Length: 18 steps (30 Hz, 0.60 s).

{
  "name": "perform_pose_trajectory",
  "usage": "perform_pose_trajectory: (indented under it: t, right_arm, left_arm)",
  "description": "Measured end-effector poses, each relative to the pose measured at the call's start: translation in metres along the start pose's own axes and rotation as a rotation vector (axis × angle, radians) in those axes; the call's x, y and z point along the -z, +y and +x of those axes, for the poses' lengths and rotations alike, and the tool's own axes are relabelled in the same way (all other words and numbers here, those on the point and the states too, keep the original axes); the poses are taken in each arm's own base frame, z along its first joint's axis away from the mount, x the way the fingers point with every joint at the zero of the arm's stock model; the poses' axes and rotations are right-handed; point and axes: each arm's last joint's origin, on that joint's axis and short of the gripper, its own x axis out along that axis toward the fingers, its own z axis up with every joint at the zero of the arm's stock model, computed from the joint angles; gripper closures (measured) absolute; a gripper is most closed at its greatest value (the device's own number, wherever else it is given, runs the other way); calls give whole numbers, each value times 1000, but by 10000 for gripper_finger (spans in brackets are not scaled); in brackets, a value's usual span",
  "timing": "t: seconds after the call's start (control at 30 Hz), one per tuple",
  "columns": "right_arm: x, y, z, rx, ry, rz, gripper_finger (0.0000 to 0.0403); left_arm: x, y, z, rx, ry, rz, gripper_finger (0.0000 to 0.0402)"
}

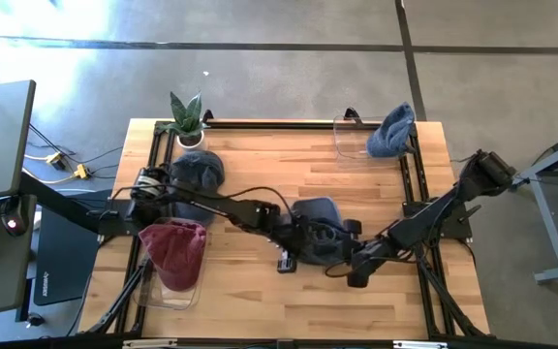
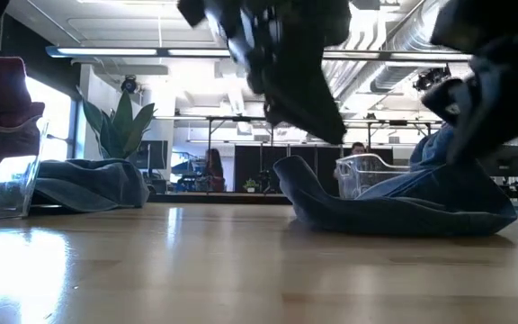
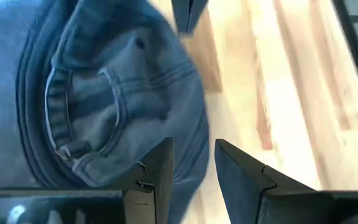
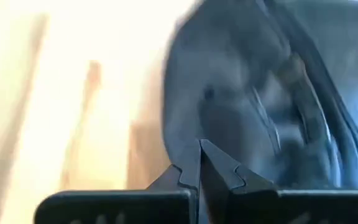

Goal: Pick & Place hat
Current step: Put the top dark blue cap into the top transparent bin

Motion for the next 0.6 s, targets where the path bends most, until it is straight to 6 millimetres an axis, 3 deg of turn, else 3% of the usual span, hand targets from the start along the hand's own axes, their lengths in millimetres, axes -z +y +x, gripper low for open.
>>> perform_pose_trajectory:
  t: [0.2,0.4,0.5,0.6]
  right_arm:
    - [-10,-17,28,59,-31,53,402]
    - [-1,-42,72,69,122,154,402]
    - [0,-47,78,56,144,150,400]
    - [-3,-48,73,31,141,135,400]
  left_arm:
    - [15,-15,2,-144,99,-7,287]
    - [26,-24,-11,-312,177,0,287]
    - [27,-31,-21,-374,190,49,287]
    - [27,-43,-30,-441,158,121,287]
